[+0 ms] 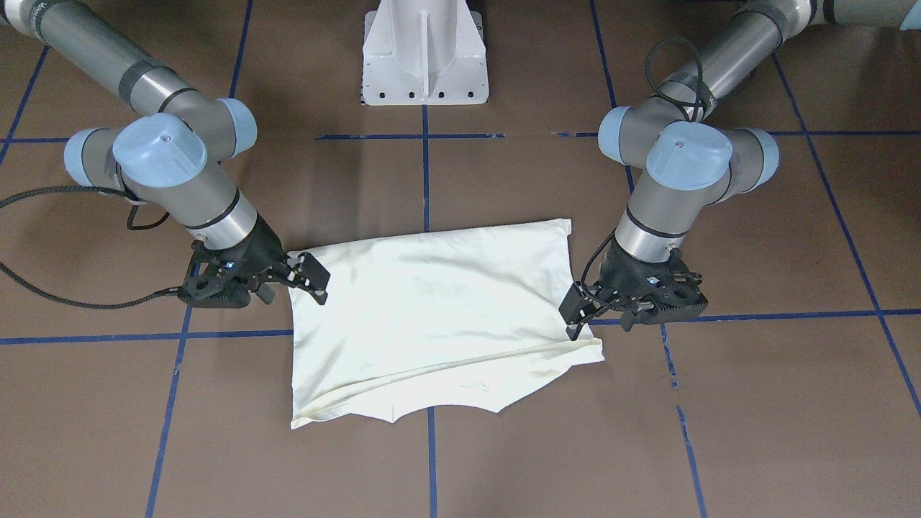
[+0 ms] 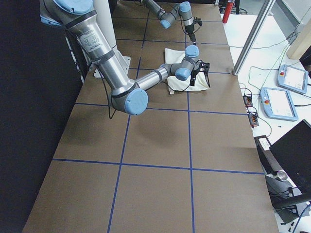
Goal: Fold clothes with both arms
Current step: 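Release the hem and raise both grippers away from the folded shirt, then grasp the folded shirt corner with the right gripper and drag it toward the robot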
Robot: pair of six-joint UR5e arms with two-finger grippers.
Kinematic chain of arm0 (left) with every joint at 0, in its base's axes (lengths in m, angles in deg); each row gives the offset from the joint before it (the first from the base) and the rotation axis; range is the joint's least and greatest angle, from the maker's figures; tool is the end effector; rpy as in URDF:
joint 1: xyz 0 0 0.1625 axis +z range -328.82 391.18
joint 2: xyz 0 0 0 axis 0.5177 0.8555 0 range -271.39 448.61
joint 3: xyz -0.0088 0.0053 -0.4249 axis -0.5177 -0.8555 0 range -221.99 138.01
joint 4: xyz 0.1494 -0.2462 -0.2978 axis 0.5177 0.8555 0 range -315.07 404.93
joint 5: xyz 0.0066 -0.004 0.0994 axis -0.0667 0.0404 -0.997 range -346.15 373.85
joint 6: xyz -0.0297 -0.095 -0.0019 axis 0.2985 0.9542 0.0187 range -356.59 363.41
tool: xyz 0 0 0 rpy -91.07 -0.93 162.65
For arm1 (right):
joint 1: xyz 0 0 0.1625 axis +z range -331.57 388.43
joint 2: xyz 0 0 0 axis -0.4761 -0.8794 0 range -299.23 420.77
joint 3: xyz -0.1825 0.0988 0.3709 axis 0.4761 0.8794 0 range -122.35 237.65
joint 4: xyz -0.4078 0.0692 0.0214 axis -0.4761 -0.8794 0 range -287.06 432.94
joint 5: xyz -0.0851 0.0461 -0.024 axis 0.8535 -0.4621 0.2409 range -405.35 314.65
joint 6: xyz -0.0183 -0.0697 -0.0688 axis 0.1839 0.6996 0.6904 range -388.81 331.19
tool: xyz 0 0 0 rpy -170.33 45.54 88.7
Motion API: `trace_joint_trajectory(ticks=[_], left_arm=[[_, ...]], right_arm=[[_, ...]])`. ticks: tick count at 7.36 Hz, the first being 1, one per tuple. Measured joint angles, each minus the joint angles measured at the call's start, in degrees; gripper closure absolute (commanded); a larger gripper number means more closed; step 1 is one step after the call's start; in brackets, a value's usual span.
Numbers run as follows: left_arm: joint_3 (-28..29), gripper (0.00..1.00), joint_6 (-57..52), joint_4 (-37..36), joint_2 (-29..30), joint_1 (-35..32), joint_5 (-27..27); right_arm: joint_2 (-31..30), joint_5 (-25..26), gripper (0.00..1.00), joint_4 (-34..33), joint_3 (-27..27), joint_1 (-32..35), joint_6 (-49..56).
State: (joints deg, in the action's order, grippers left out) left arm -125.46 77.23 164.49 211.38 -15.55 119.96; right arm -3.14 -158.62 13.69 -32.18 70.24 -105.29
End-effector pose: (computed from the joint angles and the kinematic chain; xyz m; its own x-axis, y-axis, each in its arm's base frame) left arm 0.4145 -0.5945 0.3179 0.5211 -0.1630 -0.8378 0.4134 0.9070 0.0807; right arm -0.4374 -0.5173 0.3399 0.4839 0.1446 0.8631 -0.2604 0.9654 -0.0157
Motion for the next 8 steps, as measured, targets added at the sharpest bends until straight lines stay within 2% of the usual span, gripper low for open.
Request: trace_joint_trajectory(ticks=[1, 2, 3, 4, 8], left_arm=[[-0.7, 0.0, 0.1, -0.3, -0.2, 0.0, 0.3], [-1.1, 0.0, 0.2, -0.4, -0.3, 0.0, 0.4], [-1.3, 0.0, 0.3, -0.5, -0.3, 0.0, 0.5], [-1.5, 0.0, 0.3, -0.5, -0.4, 0.0, 0.6], [-2.0, 0.0, 0.5, -0.5, -0.5, 0.1, 0.6]], right_arm=[[-2.9, 1.5, 0.02, 0.0, -2.3, -2.2, 0.0], [-4.2, 2.6, 0.26, -0.1, -2.9, -3.9, 0.0], [-4.4, 3.3, 0.82, -0.1, -2.6, -5.1, 0.0], [-4.4, 3.7, 1.0, -0.1, -2.0, -5.6, 0.3], [-4.6, 2.8, 1.0, 0.0, -2.5, -4.5, 0.9]])
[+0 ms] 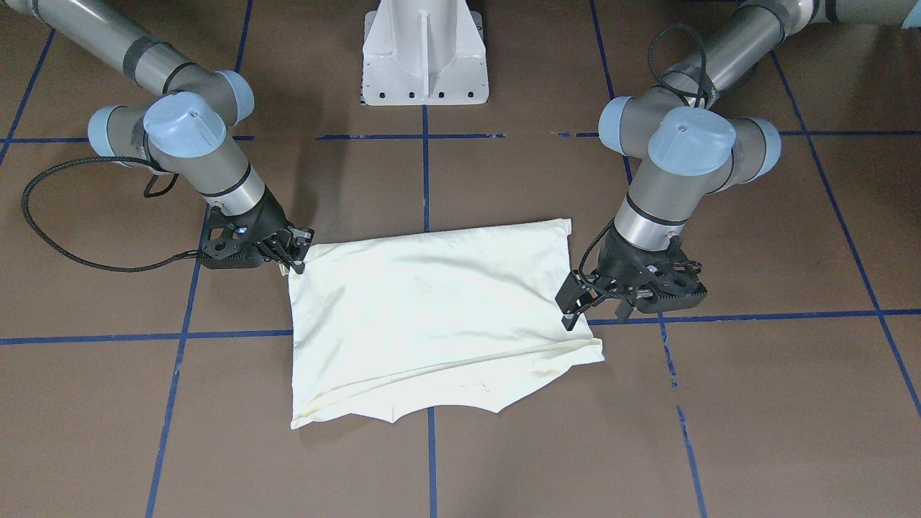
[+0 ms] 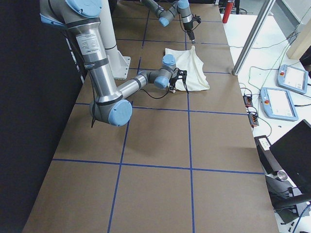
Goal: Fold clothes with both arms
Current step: 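Grasp the folded shirt corner with the right gripper and drag it toward the robot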
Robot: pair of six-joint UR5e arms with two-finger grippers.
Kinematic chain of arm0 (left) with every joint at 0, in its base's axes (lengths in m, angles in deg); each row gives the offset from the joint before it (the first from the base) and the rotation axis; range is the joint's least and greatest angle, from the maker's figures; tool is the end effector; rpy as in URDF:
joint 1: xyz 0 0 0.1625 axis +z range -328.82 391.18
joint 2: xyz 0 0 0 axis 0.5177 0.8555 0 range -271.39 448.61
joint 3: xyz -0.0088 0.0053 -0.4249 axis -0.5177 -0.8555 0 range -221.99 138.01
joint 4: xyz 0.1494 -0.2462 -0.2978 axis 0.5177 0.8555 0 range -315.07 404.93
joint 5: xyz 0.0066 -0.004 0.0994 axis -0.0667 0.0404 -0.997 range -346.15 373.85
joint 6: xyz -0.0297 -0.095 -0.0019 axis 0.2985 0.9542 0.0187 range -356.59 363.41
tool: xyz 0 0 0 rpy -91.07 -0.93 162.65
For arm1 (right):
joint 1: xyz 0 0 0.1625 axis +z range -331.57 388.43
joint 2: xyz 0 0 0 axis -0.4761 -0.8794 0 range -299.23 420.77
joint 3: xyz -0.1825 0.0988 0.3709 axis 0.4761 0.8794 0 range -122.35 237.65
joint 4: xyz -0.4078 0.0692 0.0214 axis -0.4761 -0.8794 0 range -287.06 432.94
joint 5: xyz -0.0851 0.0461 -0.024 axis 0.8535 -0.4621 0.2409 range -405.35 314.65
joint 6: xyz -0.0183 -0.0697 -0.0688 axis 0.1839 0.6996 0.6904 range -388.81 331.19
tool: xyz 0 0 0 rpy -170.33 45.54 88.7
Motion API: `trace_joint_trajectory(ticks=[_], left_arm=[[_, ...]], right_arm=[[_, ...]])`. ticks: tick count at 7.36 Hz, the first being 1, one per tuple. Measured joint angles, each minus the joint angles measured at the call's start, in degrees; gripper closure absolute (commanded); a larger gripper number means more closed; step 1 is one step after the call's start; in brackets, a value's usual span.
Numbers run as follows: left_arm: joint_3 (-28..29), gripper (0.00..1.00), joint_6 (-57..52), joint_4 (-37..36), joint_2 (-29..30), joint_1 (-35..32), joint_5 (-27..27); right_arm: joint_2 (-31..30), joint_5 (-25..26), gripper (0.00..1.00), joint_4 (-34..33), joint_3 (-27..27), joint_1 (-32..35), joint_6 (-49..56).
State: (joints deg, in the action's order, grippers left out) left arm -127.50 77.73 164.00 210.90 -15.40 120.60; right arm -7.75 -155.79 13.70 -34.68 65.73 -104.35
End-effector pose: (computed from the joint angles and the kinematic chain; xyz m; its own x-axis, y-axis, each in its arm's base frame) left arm 0.4109 -0.5864 0.3076 0.5048 -0.1569 -0.8488 0.4084 0.9097 0.0747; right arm -0.4560 -0.4712 0.3726 0.5319 0.1109 0.8395 -0.2154 0.9765 0.0074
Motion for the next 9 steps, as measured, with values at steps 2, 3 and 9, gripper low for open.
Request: trace_joint_trajectory(ticks=[2, 3, 9], left_arm=[[-0.6, 0.0, 0.0, -0.1, 0.0, 0.1, 0.0], [-0.9, 0.0, 0.1, -0.1, 0.0, 0.2, 0.0], [-3.9, 0.0, 1.6, -0.2, -0.4, 1.1, 1.3]], right_arm=[[-3.2, -0.9, 1.0, 0.0, -3.4, -0.7, 0.0], [-8.2, -1.0, 1.0, 0.0, -8.6, -3.3, -0.2], [-30.1, -1.0, 0.0, 0.5, -34.3, -23.6, -10.1]])
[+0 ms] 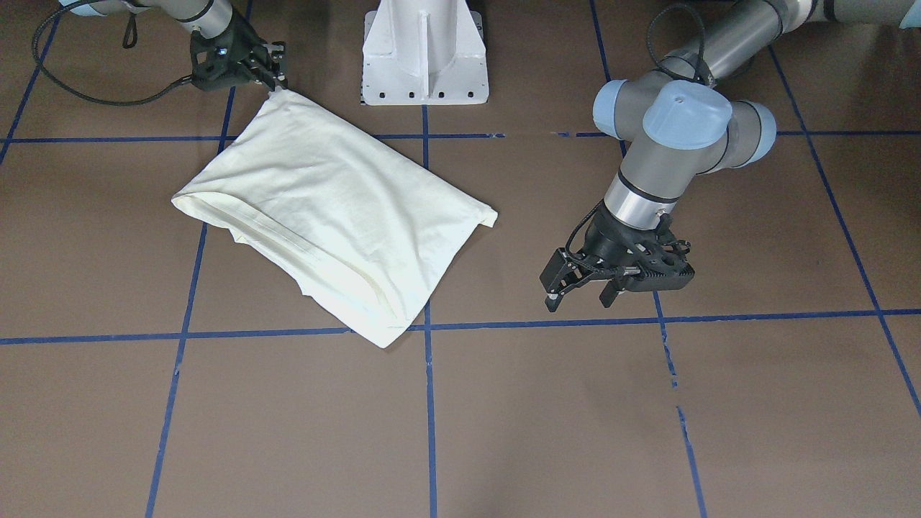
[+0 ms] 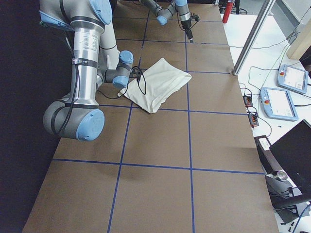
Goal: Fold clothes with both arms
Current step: 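Grasp the folded shirt corner with the right gripper and drag it toward the robot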
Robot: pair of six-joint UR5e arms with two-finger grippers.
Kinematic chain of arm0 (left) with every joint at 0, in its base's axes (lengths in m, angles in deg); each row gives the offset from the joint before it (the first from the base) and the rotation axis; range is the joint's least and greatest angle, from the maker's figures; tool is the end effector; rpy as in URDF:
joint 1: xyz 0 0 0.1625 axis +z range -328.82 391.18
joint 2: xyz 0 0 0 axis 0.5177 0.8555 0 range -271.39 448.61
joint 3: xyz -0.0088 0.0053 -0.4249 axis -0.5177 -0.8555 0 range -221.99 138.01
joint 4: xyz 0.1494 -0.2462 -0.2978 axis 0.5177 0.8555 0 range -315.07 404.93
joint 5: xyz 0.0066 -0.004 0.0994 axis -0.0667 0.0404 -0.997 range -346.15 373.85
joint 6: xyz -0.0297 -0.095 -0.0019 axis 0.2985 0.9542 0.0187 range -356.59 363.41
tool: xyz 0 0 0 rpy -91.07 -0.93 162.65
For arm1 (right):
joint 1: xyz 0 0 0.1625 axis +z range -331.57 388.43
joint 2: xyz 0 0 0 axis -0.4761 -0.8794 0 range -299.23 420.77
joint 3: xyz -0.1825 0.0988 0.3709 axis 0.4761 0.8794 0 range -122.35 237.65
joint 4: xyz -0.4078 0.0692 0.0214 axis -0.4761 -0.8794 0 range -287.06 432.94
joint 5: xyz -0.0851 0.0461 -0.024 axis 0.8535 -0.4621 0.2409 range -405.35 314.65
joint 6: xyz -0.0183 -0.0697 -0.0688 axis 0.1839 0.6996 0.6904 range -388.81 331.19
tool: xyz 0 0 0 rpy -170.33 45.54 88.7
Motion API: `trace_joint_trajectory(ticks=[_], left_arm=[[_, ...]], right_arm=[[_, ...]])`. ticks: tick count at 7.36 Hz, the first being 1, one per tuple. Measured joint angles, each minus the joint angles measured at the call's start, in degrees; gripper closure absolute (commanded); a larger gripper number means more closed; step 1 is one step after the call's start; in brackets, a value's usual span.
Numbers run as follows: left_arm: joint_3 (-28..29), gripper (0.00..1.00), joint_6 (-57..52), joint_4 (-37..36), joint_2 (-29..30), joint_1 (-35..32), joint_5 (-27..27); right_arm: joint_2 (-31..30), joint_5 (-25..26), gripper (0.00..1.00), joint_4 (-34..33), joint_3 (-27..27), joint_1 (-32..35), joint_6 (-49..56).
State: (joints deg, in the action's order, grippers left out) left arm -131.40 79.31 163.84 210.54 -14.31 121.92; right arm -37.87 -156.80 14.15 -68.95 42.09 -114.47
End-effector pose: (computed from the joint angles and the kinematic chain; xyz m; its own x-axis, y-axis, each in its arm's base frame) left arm 0.4117 -0.5649 0.2797 0.4566 -0.1340 -0.8795 0.3897 0.9188 0.0623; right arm -0.3787 -0.1917 0.3608 0.4902 0.0466 0.8704 0.1229 0.9849 -0.1219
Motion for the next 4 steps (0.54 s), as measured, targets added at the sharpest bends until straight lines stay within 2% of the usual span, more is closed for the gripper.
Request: trace_joint_trajectory(ticks=[1, 4], left_arm=[[-0.6, 0.0, 3.0, -0.1, 0.0, 1.6, 0.5], [-4.7, 0.23, 18.6, -5.0, -1.2, 11.4, 0.8]], right_arm=[[1.9, 0.2, 0.0, 0.0, -0.2, 2.8, -0.3], [10.2, 0.4, 0.0, 0.0, 0.6, 16.6, -0.3]])
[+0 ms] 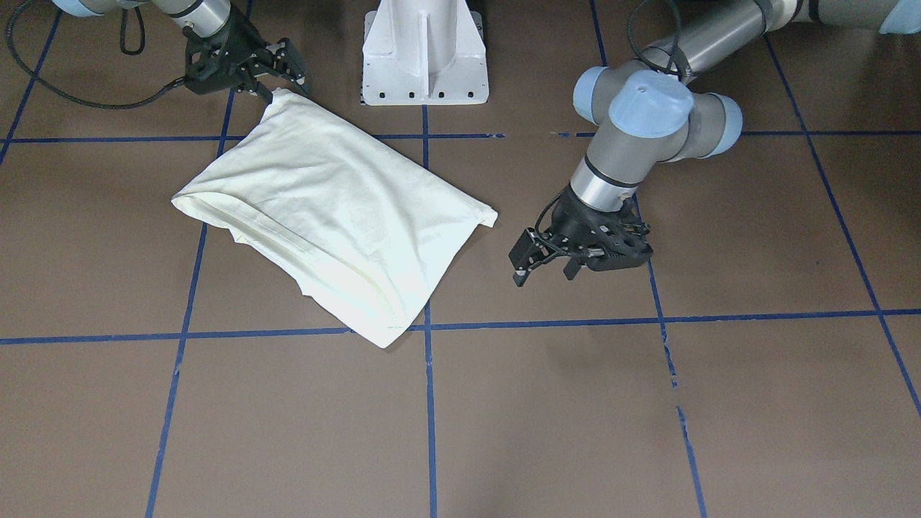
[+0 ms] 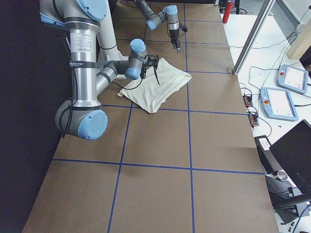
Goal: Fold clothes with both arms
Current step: 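Grasp the folded shirt corner with the right gripper and drag it toward the robot, then grasp the far corner with the left gripper and pull it to straighten the shirt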
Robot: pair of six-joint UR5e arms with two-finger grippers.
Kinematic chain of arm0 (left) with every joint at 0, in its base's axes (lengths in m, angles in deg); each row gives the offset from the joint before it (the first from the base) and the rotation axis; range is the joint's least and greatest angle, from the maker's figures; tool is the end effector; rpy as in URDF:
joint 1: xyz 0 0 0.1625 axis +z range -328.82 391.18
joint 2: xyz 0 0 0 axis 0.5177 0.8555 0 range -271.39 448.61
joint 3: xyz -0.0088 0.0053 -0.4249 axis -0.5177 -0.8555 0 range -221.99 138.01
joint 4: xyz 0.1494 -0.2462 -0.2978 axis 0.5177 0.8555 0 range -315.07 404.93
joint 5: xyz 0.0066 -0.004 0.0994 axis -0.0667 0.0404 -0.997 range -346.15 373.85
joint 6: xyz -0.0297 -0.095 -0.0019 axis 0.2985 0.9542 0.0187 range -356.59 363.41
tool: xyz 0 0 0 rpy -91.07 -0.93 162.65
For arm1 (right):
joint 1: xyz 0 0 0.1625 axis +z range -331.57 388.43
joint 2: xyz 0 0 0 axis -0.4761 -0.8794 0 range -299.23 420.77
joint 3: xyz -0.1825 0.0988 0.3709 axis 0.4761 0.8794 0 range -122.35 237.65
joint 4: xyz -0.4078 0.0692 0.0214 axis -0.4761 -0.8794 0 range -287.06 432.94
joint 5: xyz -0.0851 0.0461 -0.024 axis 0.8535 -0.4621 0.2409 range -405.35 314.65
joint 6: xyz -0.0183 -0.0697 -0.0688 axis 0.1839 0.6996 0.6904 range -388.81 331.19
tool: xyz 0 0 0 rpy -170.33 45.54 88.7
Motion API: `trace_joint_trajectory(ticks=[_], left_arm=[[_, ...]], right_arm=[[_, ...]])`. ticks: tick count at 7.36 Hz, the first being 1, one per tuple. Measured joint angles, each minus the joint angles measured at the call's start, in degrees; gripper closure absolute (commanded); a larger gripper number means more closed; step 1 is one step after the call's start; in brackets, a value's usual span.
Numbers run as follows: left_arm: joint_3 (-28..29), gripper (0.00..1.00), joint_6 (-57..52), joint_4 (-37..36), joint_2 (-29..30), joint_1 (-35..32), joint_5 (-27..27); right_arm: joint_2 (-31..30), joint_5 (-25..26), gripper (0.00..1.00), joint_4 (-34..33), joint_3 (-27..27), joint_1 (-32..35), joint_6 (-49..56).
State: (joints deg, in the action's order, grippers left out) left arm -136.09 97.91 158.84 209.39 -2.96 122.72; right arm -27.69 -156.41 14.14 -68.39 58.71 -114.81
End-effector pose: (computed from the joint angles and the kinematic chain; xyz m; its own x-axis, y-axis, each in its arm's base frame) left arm 0.4990 -0.4606 0.2670 0.4039 -0.3635 -0.8395 0.3348 0.9127 -0.2342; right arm -0.3351 -0.3086 0.2890 0.3245 0.1140 0.9390 -0.1589 0.9852 -0.0647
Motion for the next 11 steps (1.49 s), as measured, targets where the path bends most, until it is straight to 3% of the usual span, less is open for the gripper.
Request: trace_joint_trajectory(ticks=[2, 3, 5, 9, 11], left_arm=[[-1.4, 0.24, 5.9, -1.3, -1.4, 5.3, -1.9], [-1.3, 0.3, 7.0, -1.4, -1.5, 6.9, -2.5], [-1.2, 1.0, 8.7, -1.4, -1.0, 8.5, -2.8], [-1.1, 1.0, 9.5, -1.1, -0.5, 8.6, -2.8], [-1.1, 1.0, 6.8, -1.4, -0.5, 5.6, -2.7]], right_arm=[[2.2, 0.1, 0.0, 0.0, 0.6, 4.1, 0.1], [2.6, 0.1, 0.0, 0.0, 0.9, 4.8, 0.1], [3.0, 0.3, 0.0, 0.0, 1.8, 5.2, 0.2], [3.0, 0.7, 0.0, 0.1, 2.4, 5.7, 0.4], [3.0, 0.9, 0.0, 0.1, 2.8, 5.8, 0.5]])
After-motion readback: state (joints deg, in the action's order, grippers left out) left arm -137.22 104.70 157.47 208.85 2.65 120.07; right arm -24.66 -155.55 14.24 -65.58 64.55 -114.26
